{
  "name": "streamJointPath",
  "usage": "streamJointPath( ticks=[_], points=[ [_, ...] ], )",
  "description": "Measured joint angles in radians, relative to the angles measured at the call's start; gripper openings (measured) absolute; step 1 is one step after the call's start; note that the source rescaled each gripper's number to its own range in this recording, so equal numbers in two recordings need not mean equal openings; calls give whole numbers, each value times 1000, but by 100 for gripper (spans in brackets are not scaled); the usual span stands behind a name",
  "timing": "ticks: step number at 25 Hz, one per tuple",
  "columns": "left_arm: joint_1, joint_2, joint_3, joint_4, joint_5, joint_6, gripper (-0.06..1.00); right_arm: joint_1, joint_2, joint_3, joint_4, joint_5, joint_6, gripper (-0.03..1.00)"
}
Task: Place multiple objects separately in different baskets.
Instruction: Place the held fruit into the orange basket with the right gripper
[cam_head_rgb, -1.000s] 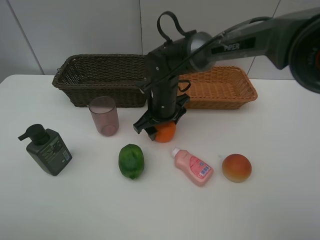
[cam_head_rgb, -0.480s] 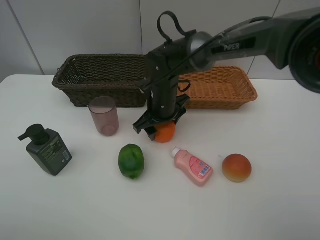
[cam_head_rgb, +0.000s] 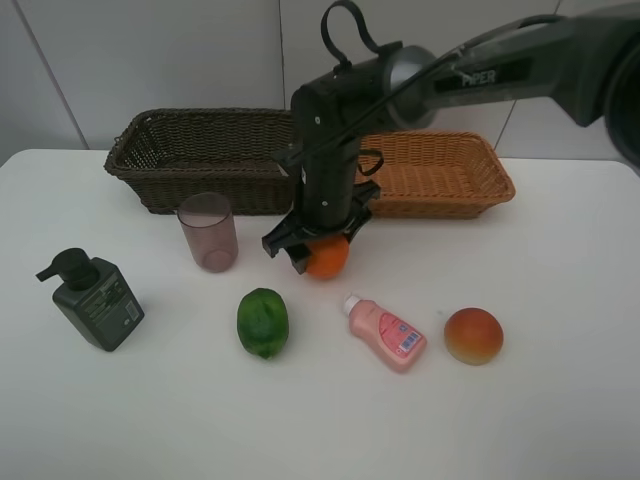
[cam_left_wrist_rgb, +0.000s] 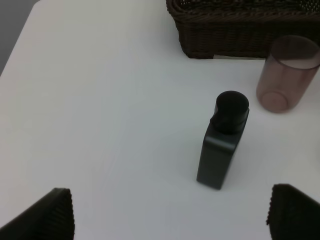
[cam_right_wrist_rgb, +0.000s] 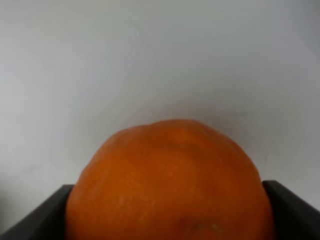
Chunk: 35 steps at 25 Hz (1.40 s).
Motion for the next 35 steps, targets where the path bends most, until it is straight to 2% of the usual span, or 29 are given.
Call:
streamJointPath(
  ticks=[11, 16, 24, 29, 35],
  points=[
    [0, 0, 0, 0, 0, 0, 100, -3, -107, 0, 14, 112, -8, 46],
    [0, 0, 0, 0, 0, 0, 100, -40, -116, 0, -15, 147, -44, 46],
    [0, 0, 0, 0, 0, 0, 100, -206, -165, -3, -37, 154, -46, 46],
    [0, 0, 0, 0, 0, 0, 100, -312, -169, -58, -38, 157, -46, 46],
    [0, 0, 0, 0, 0, 0, 100, -414, -170, -92, -38, 72, -46, 46]
  ],
)
